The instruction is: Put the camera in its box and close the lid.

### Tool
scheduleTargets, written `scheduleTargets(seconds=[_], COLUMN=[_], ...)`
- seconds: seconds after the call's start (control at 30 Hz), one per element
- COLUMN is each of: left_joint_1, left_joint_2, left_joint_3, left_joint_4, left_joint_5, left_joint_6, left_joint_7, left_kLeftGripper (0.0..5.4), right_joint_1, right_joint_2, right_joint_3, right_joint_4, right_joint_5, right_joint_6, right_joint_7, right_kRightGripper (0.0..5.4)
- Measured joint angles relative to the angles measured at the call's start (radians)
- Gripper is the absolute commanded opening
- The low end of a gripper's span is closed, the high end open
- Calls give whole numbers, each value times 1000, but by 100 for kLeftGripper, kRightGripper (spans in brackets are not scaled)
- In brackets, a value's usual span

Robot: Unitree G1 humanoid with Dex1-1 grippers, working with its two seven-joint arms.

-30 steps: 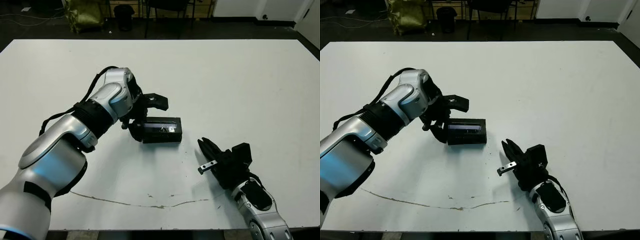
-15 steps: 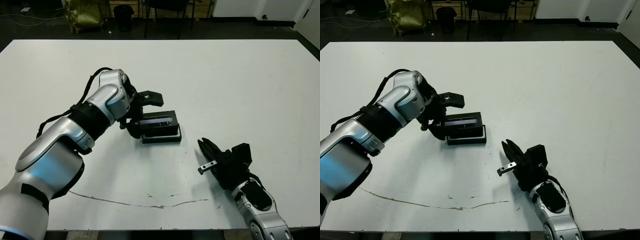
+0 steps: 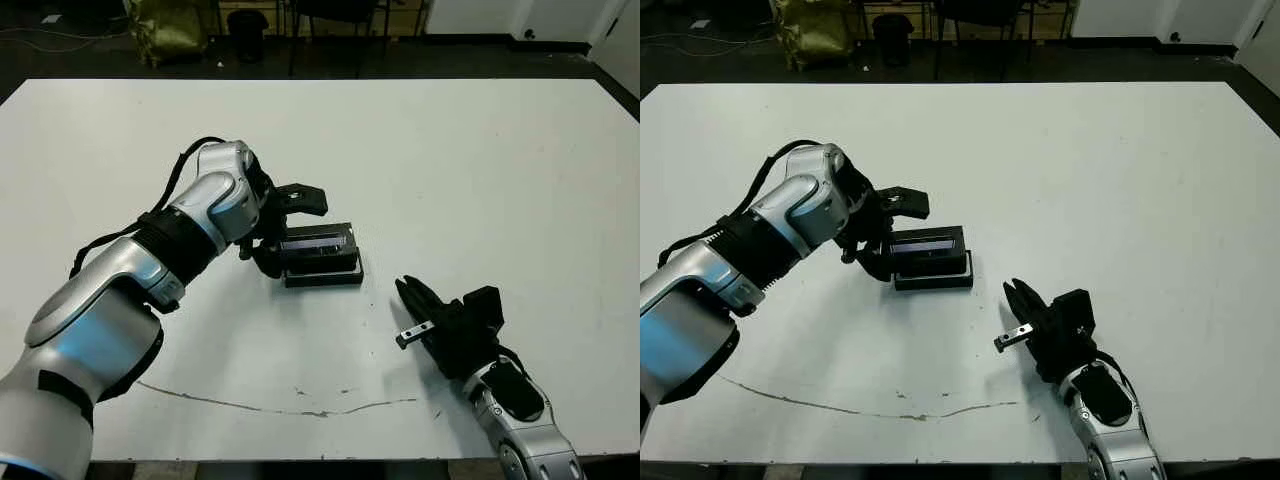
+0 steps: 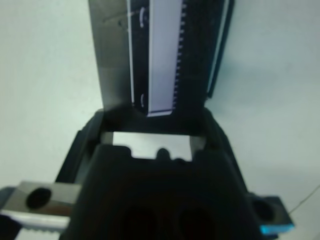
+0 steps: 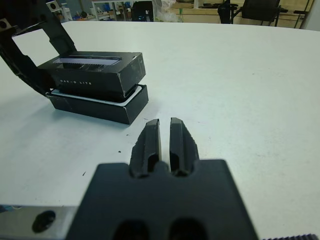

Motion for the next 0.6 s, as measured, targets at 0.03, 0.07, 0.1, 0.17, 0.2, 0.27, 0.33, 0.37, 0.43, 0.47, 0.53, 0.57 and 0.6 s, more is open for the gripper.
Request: scheduleTargets(seconds=[0.03,0.07,0.1,0.17,0.2,0.27,0.33,0.37,0.43,0.47,0.53,0.57,0.6], left_joint_1=[2,4,6,9,11,15,23,28,30,32,36,37,38], left_joint_2=[1,3,3,5,7,12,12,13,13,13,14,15,15], left_joint_3=[0,0,0,0,-2,-5,-14,-16,-18,-18,-19,-20,-22], left_joint_4=[-6,-12,-16,-24,-32,-46,-55,-55,-60,-64,-71,-74,-76], left_joint_5=[-4,-8,-13,-21,-23,-28,-34,-34,-35,-35,-35,-35,-35], left_joint_6=[5,14,25,42,48,53,59,62,74,79,84,84,84], left_joint_7=[-3,-9,-13,-19,-21,-25,-31,-28,-26,-25,-19,-17,-14], left_kLeftGripper=[237,237,237,237,237,237,237,237,237,237,237,237,237], right_joint_1=[0,0,0,0,0,0,0,0,0,0,0,1,1], right_joint_2=[0,0,0,0,0,0,0,0,0,0,0,0,0], right_joint_3=[0,0,0,0,0,0,0,0,0,0,0,0,1], right_joint_4=[0,0,0,0,0,0,0,0,0,0,-1,-3,-4], right_joint_5=[0,0,0,0,0,0,0,-1,-1,-1,-1,-1,-1], right_joint_6=[0,0,0,0,0,0,0,0,0,0,3,6,8], right_joint_7=[0,0,0,0,0,0,0,0,0,0,-1,-1,-1], right_kRightGripper=[0,0,0,0,0,0,0,0,0,0,0,0,0])
